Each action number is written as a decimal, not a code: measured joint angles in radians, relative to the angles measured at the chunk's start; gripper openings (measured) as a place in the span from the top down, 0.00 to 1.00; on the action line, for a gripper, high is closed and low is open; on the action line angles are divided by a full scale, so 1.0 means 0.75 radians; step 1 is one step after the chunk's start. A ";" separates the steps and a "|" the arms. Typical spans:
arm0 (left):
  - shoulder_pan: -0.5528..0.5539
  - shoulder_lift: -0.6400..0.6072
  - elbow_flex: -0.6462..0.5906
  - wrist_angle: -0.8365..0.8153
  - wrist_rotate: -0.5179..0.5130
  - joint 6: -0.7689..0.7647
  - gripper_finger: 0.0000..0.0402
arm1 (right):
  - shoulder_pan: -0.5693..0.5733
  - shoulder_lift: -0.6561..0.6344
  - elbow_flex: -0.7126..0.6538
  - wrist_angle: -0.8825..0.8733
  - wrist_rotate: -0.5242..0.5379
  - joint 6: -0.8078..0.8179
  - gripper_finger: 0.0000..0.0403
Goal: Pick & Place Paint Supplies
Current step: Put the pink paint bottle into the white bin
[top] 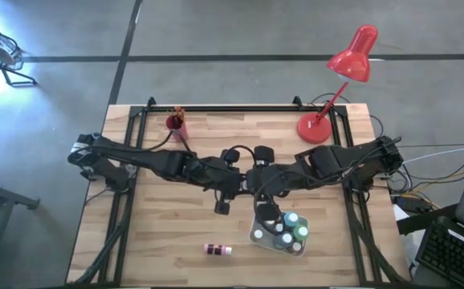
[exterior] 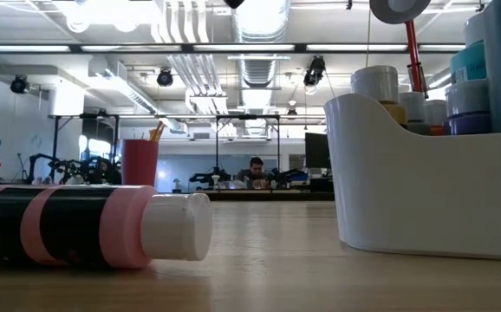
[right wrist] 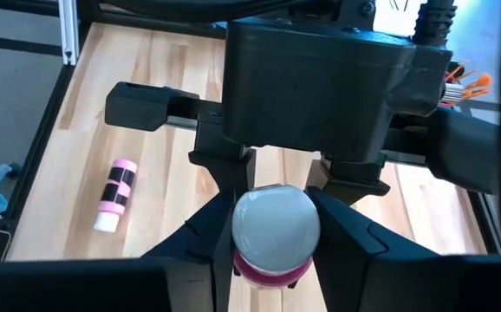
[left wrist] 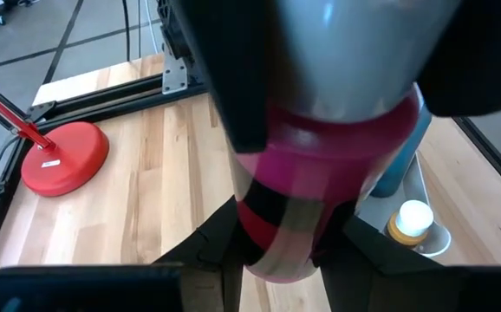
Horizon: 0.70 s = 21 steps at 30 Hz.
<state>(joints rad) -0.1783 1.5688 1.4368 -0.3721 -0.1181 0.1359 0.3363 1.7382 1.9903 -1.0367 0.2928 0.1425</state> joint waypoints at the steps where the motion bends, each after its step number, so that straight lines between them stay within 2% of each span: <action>1: 0.000 0.000 0.000 -0.004 0.000 0.000 0.71 | 0.000 0.000 0.000 -0.001 0.000 0.000 0.73; 4: 0.000 0.000 0.000 -0.022 -0.001 0.001 0.72 | -0.001 0.000 0.000 -0.008 0.002 0.002 0.73; 5: 0.000 0.000 0.000 -0.031 -0.001 0.003 0.69 | -0.001 0.000 0.000 -0.011 0.007 0.009 0.73; 10: 0.002 -0.008 -0.005 -0.209 -0.013 -0.013 0.44 | 0.001 -0.025 -0.001 -0.128 0.020 0.130 0.73; 14: 0.001 -0.060 -0.068 -0.249 -0.114 -0.098 0.30 | 0.021 -0.041 0.001 -0.212 0.027 0.230 0.73; 17: 0.001 -0.139 -0.185 -0.185 -0.225 -0.162 0.25 | 0.058 -0.040 -0.003 -0.255 0.030 0.272 0.73; 21: 0.001 -0.292 -0.417 0.056 -0.290 -0.235 0.24 | 0.129 -0.043 -0.048 -0.251 0.101 0.326 0.73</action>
<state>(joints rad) -0.1776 1.3499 1.1240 -0.3304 -0.3355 -0.0406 0.4328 1.7058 1.9543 -1.2248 0.3683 0.3868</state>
